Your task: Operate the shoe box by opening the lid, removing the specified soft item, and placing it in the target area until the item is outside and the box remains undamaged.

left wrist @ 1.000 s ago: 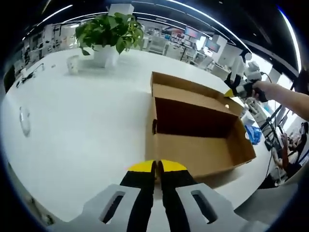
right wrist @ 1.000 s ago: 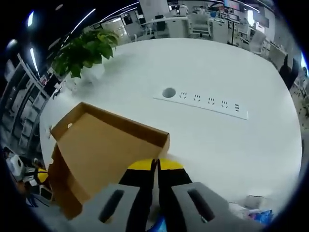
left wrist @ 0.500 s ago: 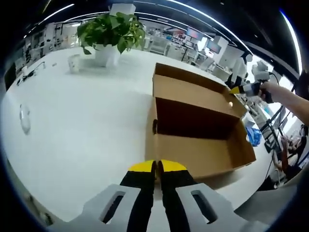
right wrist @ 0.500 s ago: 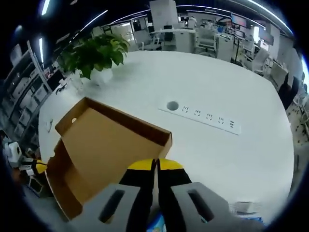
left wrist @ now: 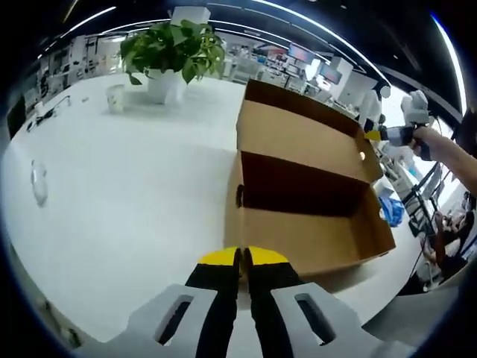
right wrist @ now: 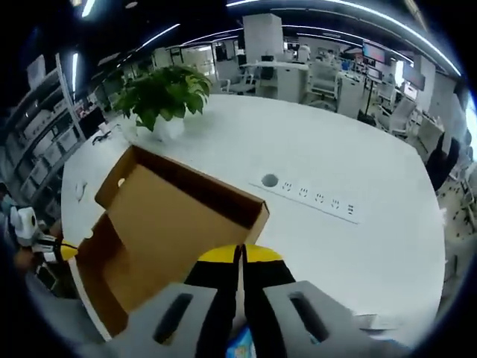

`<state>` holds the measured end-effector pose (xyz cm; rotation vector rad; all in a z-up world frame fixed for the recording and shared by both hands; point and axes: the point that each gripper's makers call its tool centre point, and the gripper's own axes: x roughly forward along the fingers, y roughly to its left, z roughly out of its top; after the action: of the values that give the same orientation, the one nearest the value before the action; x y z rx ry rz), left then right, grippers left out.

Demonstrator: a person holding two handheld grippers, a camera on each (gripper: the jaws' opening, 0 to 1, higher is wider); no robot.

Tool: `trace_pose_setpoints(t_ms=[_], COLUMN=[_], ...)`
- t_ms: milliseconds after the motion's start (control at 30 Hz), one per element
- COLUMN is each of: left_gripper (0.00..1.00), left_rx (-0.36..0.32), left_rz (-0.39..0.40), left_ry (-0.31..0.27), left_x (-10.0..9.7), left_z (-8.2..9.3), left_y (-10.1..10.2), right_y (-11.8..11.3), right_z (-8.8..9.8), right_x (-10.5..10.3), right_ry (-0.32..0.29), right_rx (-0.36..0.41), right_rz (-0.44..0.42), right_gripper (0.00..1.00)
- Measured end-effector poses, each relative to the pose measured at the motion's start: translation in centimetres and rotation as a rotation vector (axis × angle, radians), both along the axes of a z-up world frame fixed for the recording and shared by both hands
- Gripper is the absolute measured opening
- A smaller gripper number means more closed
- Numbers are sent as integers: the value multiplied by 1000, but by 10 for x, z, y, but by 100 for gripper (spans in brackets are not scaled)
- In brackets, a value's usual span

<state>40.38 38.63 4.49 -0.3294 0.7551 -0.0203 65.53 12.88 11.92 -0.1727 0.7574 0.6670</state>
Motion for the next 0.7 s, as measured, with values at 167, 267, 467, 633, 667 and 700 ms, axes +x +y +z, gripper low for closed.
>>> trace_pose_setpoints(t_ms=[167, 267, 467, 633, 667, 700], left_gripper=[1, 1, 1, 1, 1, 1], left_rx=[0, -3, -6, -3, -1, 2], left_rz=[-1, 2, -11, -31, -34, -37], left_ry=[-1, -3, -12, -9, -9, -9], left_x=[-1, -1, -2, -2, -2, -2], left_z=[0, 0, 1, 1, 1, 1], left_y=[0, 0, 0, -1, -1, -1], right_y=[-1, -2, -6, -10, -11, -11], right_z=[9, 15, 27, 33, 34, 35], right_x=[-7, -14, -32, -41, -44, -46], right_ry=[-42, -74, -155, -176, -184, -185], right_rx=[3, -3, -21, 8, 13, 21], right_rz=[0, 2, 13, -7, -9, -13], right_gripper=[0, 0, 0, 0, 0, 0])
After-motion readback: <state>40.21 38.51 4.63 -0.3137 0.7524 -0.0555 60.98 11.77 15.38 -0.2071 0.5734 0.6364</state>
